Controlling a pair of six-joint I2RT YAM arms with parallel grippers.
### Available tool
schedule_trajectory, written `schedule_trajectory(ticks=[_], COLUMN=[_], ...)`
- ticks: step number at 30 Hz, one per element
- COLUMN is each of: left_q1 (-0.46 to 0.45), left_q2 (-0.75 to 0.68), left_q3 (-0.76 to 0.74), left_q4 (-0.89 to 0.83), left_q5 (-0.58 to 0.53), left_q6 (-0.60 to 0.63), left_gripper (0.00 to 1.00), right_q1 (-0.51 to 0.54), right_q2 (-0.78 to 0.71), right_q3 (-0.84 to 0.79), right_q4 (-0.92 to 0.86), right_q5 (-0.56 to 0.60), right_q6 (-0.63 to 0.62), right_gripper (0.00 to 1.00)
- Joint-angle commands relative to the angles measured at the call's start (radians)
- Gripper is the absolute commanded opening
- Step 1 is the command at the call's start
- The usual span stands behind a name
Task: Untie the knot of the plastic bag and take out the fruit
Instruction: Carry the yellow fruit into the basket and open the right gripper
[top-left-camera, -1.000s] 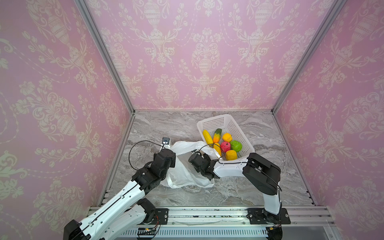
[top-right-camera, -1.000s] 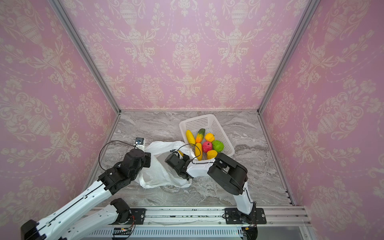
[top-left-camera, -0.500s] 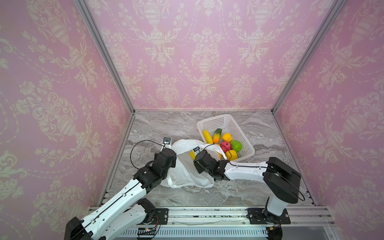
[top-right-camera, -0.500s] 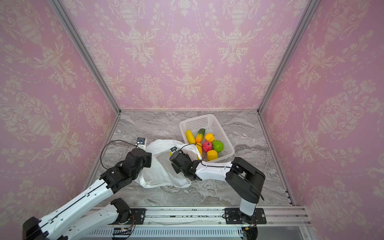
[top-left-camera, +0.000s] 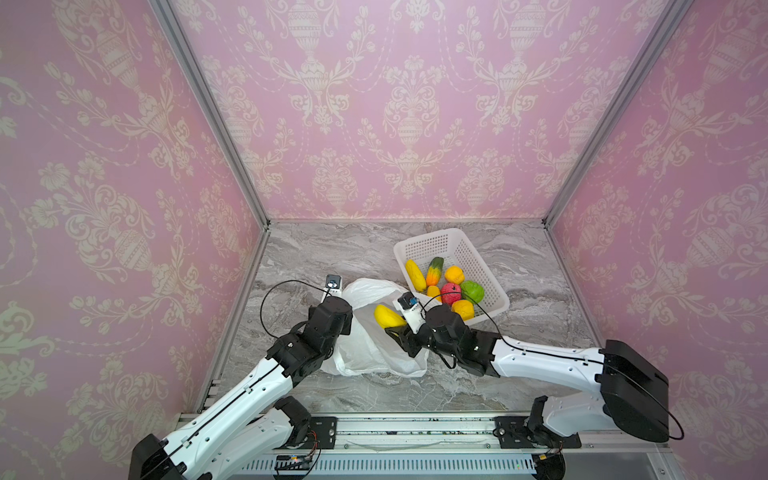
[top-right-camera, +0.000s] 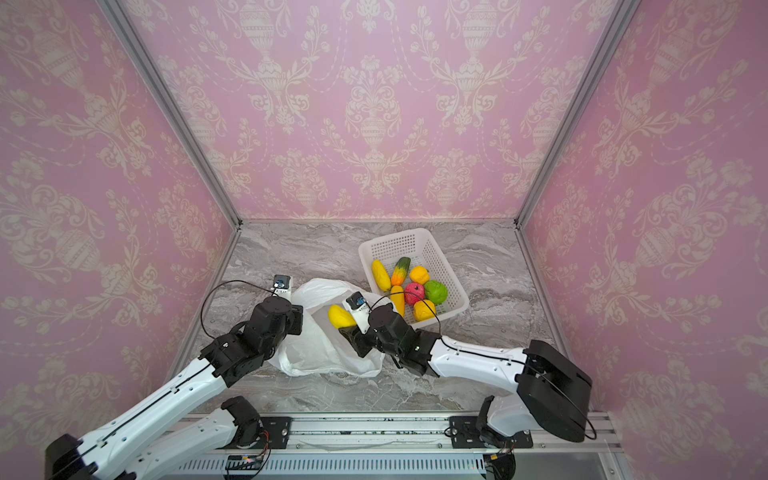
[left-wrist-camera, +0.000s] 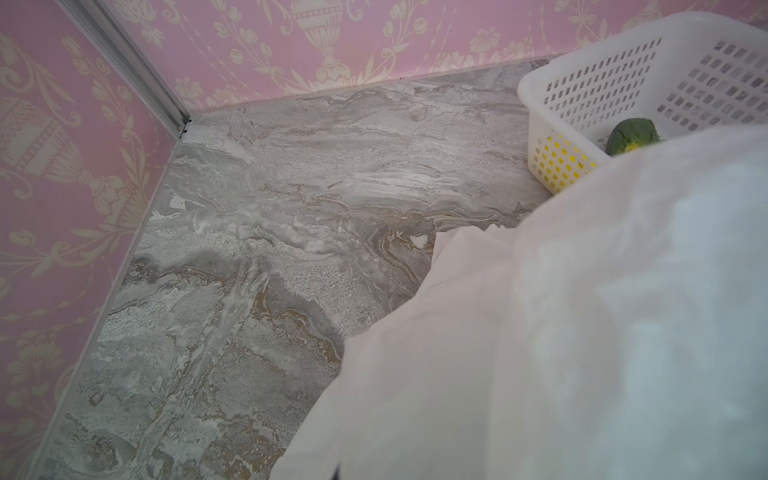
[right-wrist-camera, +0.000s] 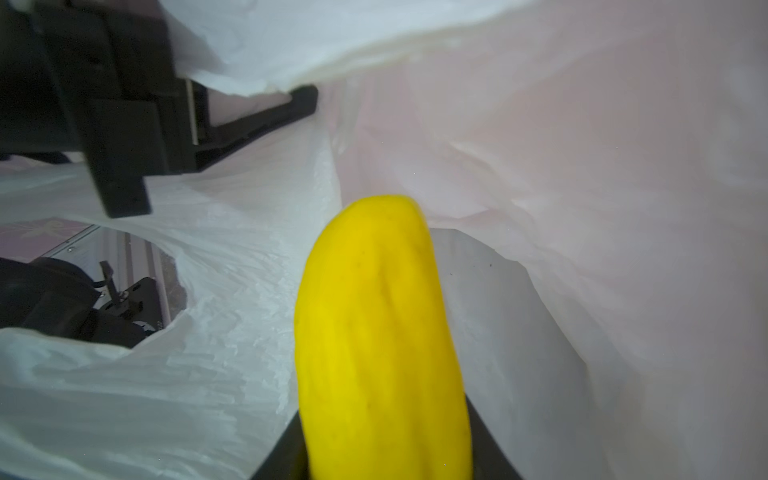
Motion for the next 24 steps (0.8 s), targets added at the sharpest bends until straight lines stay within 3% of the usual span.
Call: schedule_trajectory(ticks=[1,7,13,16,24], left_q1=[0.007,0.009,0.012,0.012,0.014], left_q2=[0.0,0.007,0.003,0.001,0.003], left_q3=[-0.013,-0.012,-0.015,-0.017,-0.017], left_q4=[0.003,0.004,0.006,0.008,0.007], left_q5=[0.001,0.003,0.005,0.004,0.004], left_q6=[-0.012,-0.013,-0.013,-0.012,-0.011], left_gripper=[0.0,0.0,0.0,0.0,0.0], right_q1=[0.004,-0.025,-0.15,-0.269,-0.587], right_q2=[-0.148,-0.383,-0.481,-0.468,-0.22], right_q3=[-0.047,-0.077,-0.056,-0.047,0.002], right_q4=[0.056,-0.031,-0.157,-0.209,-0.216], right_q5=[-0.024,0.204,0.37,0.344,0.069], right_q6=[-0.012,-0.029,0.011,0.065,0.202], right_gripper=[0.23,0.19,0.19,0.2,0.16])
